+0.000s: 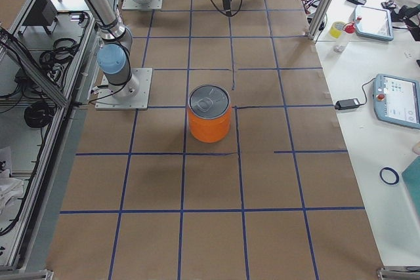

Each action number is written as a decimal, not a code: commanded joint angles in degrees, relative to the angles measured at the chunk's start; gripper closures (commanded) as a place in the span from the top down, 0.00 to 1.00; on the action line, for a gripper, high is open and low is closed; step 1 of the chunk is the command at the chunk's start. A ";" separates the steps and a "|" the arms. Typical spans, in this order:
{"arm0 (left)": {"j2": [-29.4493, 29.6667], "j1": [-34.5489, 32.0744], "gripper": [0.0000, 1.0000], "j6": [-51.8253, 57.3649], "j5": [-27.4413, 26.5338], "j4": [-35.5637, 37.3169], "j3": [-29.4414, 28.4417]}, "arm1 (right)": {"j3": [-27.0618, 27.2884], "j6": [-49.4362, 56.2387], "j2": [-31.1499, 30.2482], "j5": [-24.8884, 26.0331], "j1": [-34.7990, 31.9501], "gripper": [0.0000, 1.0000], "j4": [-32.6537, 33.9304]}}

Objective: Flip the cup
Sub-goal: 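Rotate the white cup upright with the left gripper and set it down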

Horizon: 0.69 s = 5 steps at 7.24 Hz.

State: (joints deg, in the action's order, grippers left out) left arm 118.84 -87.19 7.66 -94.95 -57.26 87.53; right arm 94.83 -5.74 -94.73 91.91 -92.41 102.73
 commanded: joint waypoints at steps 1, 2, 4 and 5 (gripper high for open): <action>1.92 0.09 0.00 0.42 0.29 0.04 0.10 | 0.18 0.03 0.07 0.20 -0.05 1.00 -0.08; 2.18 0.09 0.44 0.34 0.38 -0.48 -0.25 | 0.27 0.12 0.25 0.28 -0.05 1.00 -0.08; -0.43 0.01 1.00 0.07 2.31 -5.54 -0.95 | 0.36 0.03 0.34 0.28 -0.05 1.00 -0.16; -2.80 0.01 1.00 -0.01 2.23 -11.32 -2.00 | 0.70 0.03 0.25 0.28 -0.05 1.00 -0.17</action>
State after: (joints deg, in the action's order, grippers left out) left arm 118.48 -87.15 7.78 -92.95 -62.82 86.52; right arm 95.24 -5.71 -94.45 92.19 -92.46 102.60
